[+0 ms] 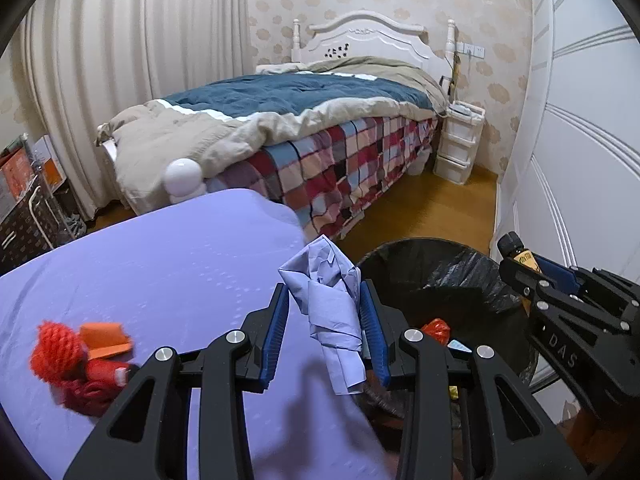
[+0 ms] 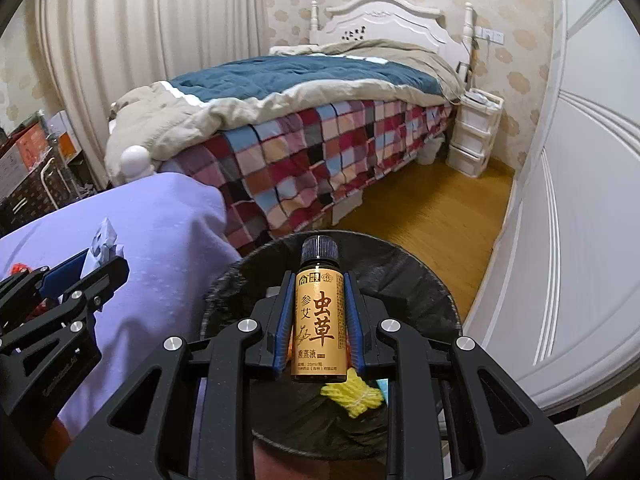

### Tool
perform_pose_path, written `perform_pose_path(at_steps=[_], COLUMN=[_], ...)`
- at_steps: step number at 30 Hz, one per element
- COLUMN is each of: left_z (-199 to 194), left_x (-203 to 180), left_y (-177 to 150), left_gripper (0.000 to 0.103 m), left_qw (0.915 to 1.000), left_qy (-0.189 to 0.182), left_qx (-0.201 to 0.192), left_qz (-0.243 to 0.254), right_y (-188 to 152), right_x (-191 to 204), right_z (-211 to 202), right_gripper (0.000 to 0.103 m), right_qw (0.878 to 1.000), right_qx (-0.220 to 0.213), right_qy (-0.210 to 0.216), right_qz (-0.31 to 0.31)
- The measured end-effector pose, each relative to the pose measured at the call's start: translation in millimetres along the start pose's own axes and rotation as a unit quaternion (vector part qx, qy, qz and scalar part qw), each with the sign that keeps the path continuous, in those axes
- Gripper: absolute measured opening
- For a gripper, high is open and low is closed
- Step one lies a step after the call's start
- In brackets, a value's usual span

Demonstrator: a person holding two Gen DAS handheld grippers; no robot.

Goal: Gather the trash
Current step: 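Carry the cloth and bottle over the bin and open both grippers to drop them, then move both grippers back from the bin to the remaining table items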

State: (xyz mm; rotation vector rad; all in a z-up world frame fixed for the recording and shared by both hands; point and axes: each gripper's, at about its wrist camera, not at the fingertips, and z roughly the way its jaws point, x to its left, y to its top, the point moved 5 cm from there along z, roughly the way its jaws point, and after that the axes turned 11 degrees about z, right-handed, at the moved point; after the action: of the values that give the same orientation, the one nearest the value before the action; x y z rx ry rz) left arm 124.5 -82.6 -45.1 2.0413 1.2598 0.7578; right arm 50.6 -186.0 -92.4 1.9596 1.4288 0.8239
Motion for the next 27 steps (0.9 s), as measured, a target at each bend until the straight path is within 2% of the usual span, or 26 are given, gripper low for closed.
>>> perform_pose_path(at_steps=[17, 20, 22, 24, 27], left_z=[37.3, 40.6, 40.5, 37.7, 34.5], left_x=[-34.7, -33.3, -31.6, -29.3, -29.0], left_y=[13.7, 14.0, 13.2, 12.9, 12.7], left_gripper=[0.038, 0.043, 0.057, 0.064, 0.072], left_qw=[0.9992, 0.9992, 0.9992, 0.9994, 0.9994], left_qy=[0.001, 0.005, 0.007, 0.012, 0.017], left_qx=[0.021, 0.028, 0.029, 0.025, 0.02], left_qz=[0.032, 0.03, 0.026, 0.02, 0.024], right_y=[2.5, 4.0, 3.6, 4.3, 4.1], right_x=[-34.1, -36.4, -38.2, -39.1, -39.5], right_z=[29.3, 31.5, 31.7, 30.5, 25.9], right_gripper=[0.024, 0.025, 0.028, 0.039, 0.043], right_qw=[0.999, 0.999, 0.999, 0.999, 0.999], right_qx=[0.017, 0.016, 0.018, 0.014, 0.01], right_qy=[-0.015, -0.02, -0.02, -0.023, -0.027], right_qz=[0.023, 0.029, 0.034, 0.035, 0.035])
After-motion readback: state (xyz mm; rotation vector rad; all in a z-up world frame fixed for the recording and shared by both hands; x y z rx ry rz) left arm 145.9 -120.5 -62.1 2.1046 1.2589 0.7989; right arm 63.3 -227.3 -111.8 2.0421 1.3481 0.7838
